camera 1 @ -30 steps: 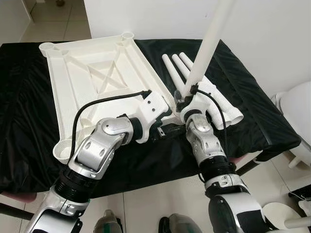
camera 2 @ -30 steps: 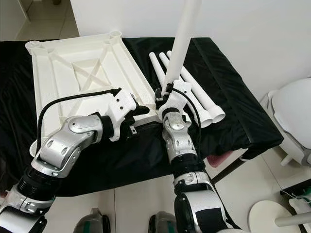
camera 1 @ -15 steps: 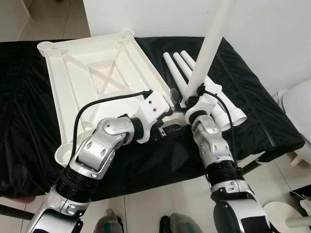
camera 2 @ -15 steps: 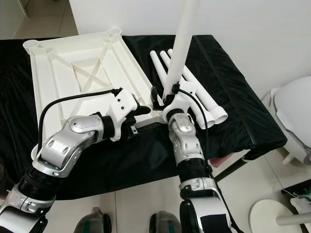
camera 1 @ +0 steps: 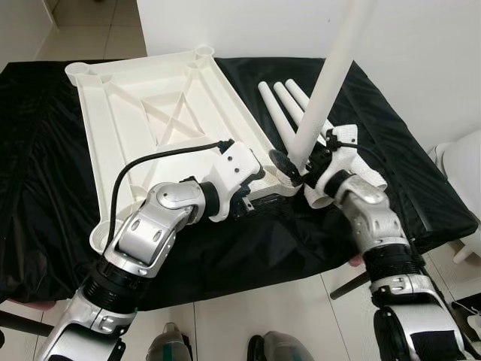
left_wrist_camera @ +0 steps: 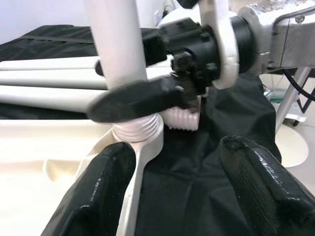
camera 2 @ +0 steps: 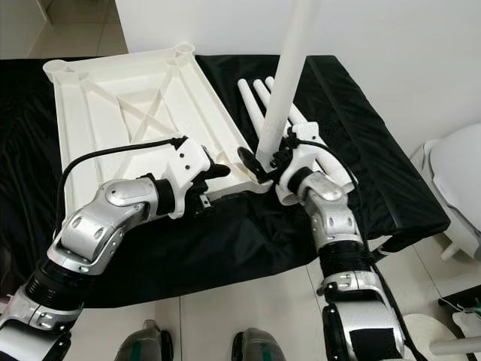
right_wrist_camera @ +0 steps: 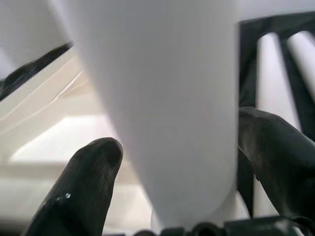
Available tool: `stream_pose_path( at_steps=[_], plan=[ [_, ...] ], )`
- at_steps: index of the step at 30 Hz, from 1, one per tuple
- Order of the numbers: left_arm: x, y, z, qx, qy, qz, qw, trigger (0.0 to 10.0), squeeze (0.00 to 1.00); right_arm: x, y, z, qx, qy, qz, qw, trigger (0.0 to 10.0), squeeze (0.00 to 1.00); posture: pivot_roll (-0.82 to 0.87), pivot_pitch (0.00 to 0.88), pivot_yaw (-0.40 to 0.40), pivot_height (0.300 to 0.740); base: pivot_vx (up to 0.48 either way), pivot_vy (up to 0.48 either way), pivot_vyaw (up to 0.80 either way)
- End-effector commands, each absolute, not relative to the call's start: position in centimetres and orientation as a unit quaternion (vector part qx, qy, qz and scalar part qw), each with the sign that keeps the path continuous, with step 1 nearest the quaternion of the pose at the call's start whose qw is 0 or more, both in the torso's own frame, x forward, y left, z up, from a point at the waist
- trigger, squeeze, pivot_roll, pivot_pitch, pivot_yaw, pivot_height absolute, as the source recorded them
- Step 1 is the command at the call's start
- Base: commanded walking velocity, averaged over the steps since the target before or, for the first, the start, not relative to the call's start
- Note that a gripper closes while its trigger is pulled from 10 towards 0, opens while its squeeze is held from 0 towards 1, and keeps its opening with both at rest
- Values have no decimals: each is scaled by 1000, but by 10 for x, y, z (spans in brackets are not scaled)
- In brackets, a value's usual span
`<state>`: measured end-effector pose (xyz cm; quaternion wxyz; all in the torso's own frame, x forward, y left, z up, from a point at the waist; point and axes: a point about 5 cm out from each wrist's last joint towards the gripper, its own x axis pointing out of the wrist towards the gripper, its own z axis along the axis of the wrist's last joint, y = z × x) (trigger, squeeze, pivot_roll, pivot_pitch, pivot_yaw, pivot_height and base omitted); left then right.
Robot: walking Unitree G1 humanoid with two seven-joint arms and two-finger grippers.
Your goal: Building children table
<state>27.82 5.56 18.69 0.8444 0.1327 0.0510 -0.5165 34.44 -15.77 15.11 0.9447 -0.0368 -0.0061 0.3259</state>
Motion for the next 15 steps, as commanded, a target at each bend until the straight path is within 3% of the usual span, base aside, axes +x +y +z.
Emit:
stream_pose_path(
  at_steps=[1, 15],
  plan=[
    [281, 57, 189, 134, 49, -507, 850, 10000, 0, 345, -158, 152, -45, -7, 345, 938, 10000, 0, -44, 0, -34, 740, 0, 0, 0],
    [281, 55, 190, 132, 47, -509, 850, 10000, 0, 358, -167, 157, -36, -11, 346, 937, 10000, 0, -35, 0, -31, 740, 0, 0, 0]
  ],
)
